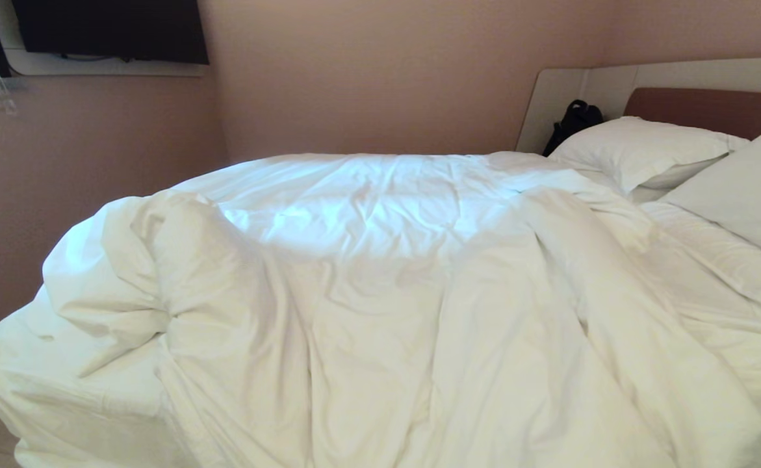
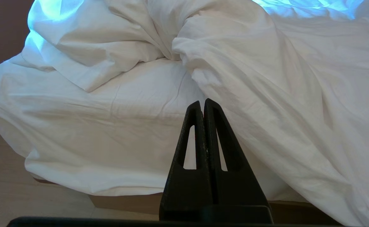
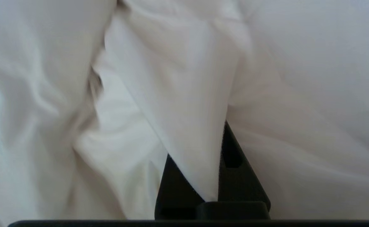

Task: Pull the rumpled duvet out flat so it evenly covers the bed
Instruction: Flatten the corners of the folded blanket

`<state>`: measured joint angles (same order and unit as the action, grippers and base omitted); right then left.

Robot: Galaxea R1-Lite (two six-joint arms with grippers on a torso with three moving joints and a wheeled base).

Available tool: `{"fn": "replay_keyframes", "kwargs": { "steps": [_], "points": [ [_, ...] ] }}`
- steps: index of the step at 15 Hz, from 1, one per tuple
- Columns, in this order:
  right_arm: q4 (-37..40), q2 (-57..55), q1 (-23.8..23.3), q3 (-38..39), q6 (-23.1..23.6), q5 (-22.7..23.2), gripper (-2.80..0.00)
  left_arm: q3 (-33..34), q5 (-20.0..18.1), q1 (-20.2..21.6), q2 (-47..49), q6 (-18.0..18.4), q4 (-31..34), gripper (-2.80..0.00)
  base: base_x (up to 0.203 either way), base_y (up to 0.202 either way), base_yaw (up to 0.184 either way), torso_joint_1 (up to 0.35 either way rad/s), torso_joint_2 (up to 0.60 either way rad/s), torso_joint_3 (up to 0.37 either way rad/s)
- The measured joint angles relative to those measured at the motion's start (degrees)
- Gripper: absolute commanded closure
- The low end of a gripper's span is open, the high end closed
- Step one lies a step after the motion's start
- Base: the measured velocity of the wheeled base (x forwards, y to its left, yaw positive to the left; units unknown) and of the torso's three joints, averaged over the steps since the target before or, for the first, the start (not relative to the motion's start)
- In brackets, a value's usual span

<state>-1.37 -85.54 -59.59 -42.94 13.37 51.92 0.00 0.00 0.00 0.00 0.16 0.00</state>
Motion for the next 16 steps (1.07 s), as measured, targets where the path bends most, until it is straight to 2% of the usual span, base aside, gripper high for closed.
{"fn": "replay_keyframes", "kwargs": {
  "steps": [4,7,10,13,16],
  "points": [
    [3.07,4.88,-5.09,-8.52,-9.48,-0.87,0.0,0.0,0.0,0.0,0.0,0.02,0.0,0.0,0.0,0.0,0.0,0.0,0.0,0.0],
    [4.84,8.25,-8.59,-11.59,-14.35,-1.15,0.0,0.0,0.0,0.0,0.0,0.02,0.0,0.0,0.0,0.0,0.0,0.0,0.0,0.0],
    [4.87,10.66,-10.21,-14.38,-18.67,-1.29,0.0,0.0,-0.01,0.0,0.0,0.02,0.0,0.0,0.0,0.0,0.0,0.0,0.0,0.0],
    [4.95,10.8,-10.36,-14.06,-21.66,-1.71,0.0,0.0,0.0,0.0,0.0,0.02,0.0,0.0,0.0,0.0,0.0,0.0,0.0,0.0],
    [5.06,7.85,-10.24,-13.32,-22.27,-1.76,0.0,0.0,0.0,0.0,0.0,0.02,0.0,0.0,0.0,0.0,0.0,0.0,0.0,0.0]
  ]
}}
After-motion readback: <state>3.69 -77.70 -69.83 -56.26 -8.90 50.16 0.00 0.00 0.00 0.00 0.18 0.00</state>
